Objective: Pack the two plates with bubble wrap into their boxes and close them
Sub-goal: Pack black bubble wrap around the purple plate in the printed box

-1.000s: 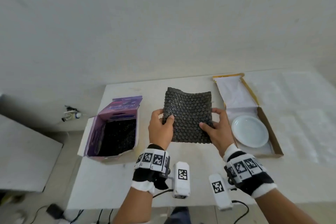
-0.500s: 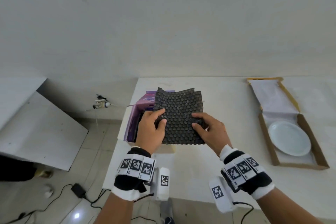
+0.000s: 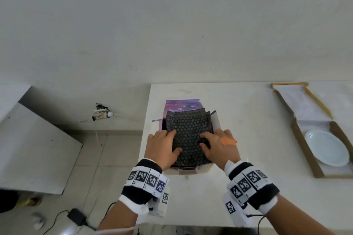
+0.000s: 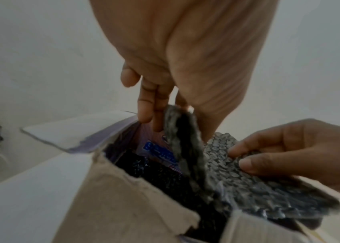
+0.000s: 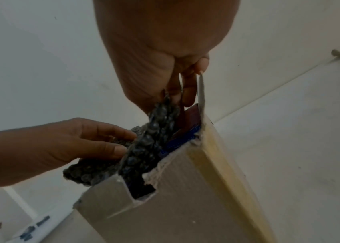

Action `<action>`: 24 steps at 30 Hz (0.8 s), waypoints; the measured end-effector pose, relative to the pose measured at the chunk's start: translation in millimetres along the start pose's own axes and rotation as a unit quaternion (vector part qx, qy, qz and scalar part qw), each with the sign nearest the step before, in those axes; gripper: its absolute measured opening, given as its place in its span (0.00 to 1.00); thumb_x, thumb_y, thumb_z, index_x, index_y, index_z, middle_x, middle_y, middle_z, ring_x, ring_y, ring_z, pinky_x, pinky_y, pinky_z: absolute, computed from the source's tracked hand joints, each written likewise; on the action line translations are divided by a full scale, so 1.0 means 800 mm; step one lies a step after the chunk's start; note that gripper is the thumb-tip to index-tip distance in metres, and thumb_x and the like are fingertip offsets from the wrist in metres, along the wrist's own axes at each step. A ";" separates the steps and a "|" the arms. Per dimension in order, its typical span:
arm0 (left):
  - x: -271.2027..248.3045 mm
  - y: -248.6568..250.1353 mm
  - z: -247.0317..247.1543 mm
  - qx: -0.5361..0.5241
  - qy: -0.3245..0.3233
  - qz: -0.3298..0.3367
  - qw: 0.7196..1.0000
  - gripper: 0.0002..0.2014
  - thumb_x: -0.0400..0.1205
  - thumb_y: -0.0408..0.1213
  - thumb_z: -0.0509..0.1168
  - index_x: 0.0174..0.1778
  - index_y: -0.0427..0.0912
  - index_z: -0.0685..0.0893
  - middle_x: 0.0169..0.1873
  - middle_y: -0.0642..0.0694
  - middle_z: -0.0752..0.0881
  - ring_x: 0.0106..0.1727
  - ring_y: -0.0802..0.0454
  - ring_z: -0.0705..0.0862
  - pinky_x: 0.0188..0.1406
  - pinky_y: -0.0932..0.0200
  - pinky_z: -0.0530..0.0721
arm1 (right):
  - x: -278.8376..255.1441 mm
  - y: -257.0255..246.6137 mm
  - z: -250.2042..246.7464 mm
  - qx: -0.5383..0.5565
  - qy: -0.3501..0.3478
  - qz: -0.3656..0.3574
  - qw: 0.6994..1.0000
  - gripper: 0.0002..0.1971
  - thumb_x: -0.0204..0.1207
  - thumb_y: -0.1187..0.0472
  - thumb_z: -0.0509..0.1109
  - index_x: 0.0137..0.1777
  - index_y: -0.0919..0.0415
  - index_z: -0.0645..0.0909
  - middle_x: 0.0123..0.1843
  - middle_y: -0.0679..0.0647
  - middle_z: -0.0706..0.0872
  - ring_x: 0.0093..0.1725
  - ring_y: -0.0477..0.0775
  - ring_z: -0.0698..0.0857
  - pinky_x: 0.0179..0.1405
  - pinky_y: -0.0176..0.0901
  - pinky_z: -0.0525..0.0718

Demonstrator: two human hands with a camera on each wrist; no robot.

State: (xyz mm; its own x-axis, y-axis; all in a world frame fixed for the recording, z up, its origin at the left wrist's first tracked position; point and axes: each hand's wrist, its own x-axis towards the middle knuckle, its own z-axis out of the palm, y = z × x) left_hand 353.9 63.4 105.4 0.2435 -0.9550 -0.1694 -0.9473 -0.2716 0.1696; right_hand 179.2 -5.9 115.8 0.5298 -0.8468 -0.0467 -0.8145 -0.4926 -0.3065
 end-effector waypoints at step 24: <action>0.053 0.013 0.009 0.261 -0.127 0.152 0.945 0.38 0.75 0.60 0.64 0.71 0.34 0.69 0.72 0.31 0.68 0.72 0.35 0.64 0.74 0.41 0.57 | 0.061 -0.015 0.036 -0.324 -0.228 -0.142 0.907 0.47 0.69 0.36 0.69 0.78 0.68 0.59 0.72 0.71 0.70 0.73 0.68 0.68 0.77 0.61 0.56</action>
State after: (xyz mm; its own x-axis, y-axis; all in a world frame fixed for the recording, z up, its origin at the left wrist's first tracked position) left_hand 352.6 21.0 92.9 -0.0516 -0.9019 -0.4289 -0.9554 0.1697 -0.2418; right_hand 222.0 -35.6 90.0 0.6624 -0.5691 -0.4871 -0.5194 -0.8175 0.2489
